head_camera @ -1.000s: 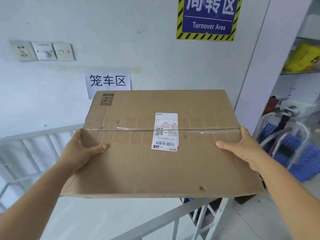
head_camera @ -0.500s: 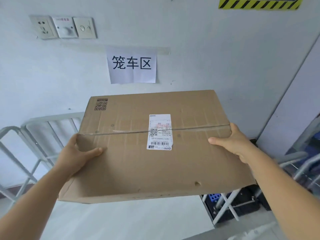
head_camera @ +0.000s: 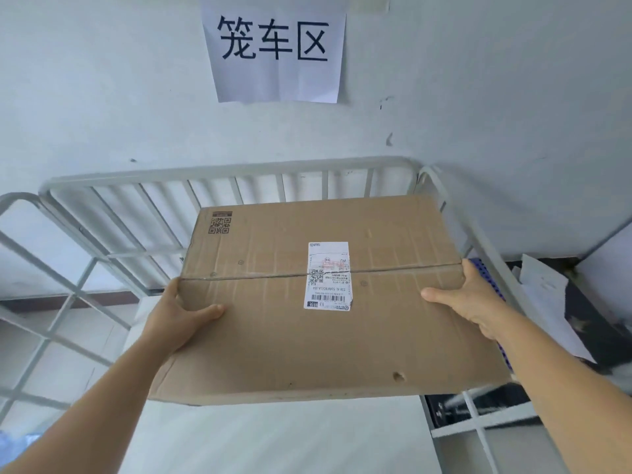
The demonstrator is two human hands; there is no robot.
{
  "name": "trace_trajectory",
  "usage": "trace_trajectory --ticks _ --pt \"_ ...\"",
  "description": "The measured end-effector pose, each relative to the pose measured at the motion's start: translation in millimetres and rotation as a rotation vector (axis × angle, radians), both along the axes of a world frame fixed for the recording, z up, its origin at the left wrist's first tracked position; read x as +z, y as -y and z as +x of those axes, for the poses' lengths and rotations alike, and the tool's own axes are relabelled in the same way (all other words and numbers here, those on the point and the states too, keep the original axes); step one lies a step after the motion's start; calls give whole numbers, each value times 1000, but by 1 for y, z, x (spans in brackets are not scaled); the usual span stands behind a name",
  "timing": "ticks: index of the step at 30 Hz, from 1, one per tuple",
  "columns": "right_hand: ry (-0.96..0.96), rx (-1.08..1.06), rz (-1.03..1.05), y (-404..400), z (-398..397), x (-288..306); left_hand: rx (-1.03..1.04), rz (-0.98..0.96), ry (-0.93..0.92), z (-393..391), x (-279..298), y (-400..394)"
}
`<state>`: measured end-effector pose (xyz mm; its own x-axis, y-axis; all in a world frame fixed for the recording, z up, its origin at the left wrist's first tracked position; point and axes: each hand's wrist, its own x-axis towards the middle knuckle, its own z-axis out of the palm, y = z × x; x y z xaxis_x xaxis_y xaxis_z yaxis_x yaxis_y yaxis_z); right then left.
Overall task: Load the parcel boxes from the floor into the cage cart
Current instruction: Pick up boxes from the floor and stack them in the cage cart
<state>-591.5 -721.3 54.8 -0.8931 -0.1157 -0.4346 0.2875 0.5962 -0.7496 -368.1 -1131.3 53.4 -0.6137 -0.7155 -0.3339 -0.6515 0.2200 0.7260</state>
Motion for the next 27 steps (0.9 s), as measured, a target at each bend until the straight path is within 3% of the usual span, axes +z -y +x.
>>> trace_trajectory --ticks 16,27 --pt "265 37 94 31 -87 -139 48 78 251 -84 -112 13" --pt "381 48 168 55 -133 -241 57 155 319 -127 -217 35"
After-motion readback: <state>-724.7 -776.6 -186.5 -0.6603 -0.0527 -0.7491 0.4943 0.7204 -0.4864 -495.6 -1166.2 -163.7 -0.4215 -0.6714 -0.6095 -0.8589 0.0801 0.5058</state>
